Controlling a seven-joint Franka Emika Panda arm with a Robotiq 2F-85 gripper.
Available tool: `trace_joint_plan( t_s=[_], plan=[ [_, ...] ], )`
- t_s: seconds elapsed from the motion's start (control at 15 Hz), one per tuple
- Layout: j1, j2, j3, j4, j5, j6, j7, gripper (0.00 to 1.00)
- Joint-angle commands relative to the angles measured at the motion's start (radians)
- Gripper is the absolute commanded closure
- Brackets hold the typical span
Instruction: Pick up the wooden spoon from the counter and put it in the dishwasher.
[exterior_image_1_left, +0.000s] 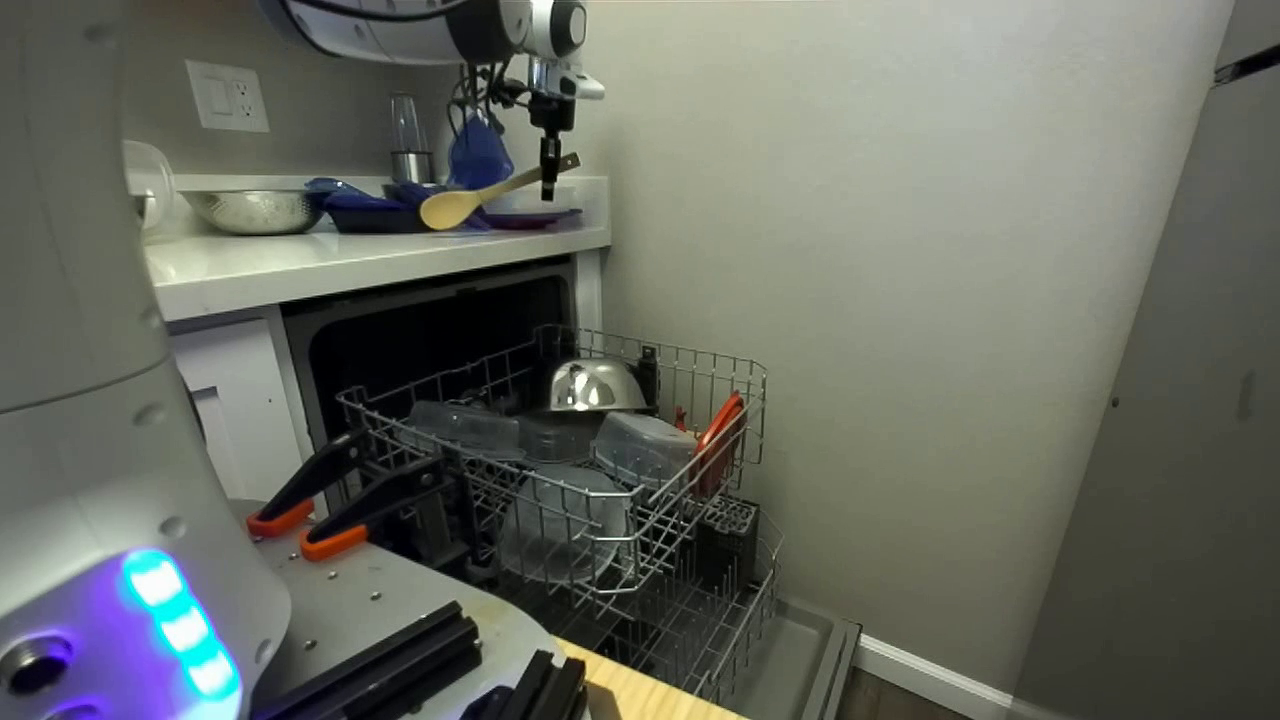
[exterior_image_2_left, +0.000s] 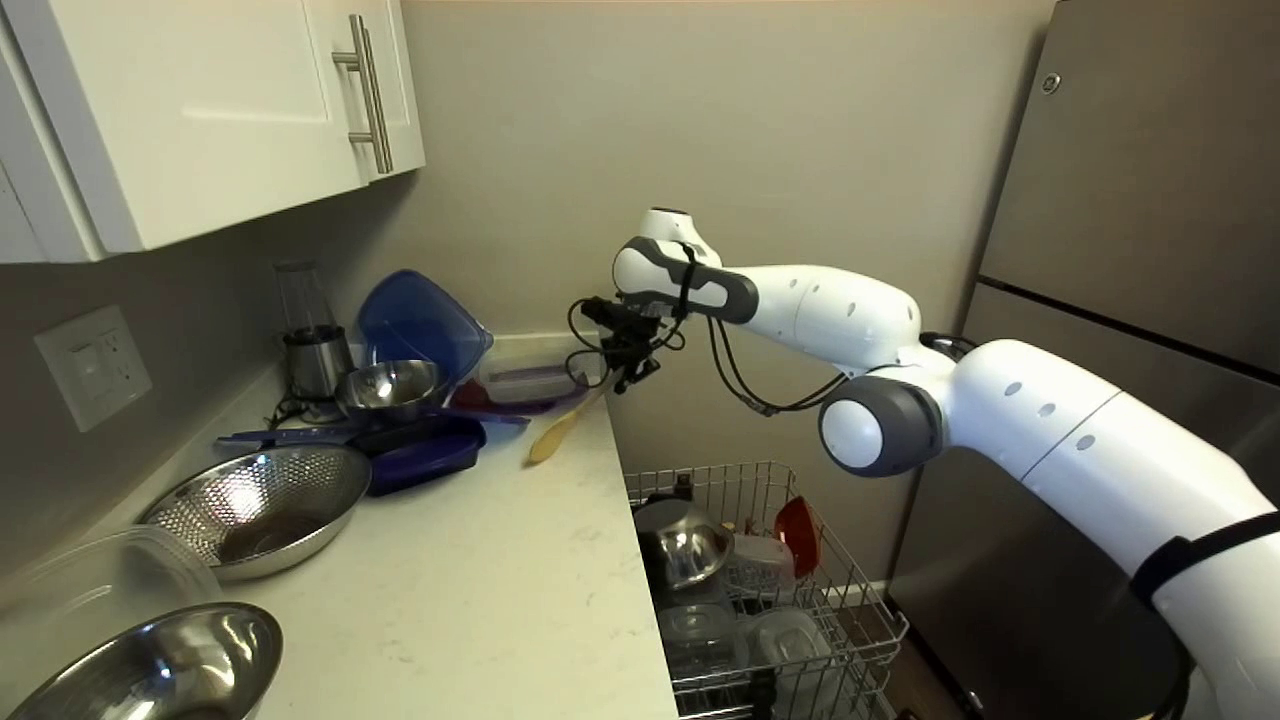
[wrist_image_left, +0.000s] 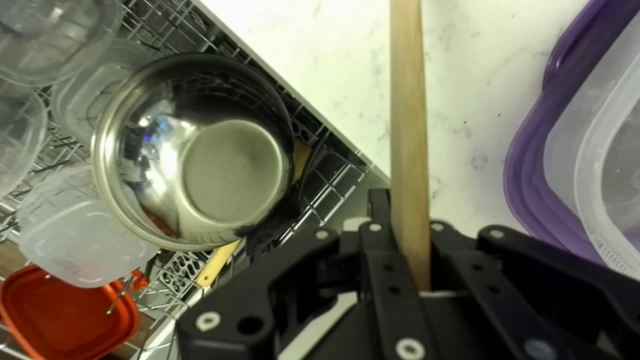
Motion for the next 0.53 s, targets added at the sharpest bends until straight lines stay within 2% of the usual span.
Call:
trace_joint_plan(
  t_s=[0.0, 0.47],
  plan=[
    [-0.003, -0.105, -0.003, -0.034, -0.001, -0.165, -0.029, 0.99],
    [-0.005, -0.188, -0.033, -0.037, -0.026, -0.371, -0.022, 0.99]
  ],
)
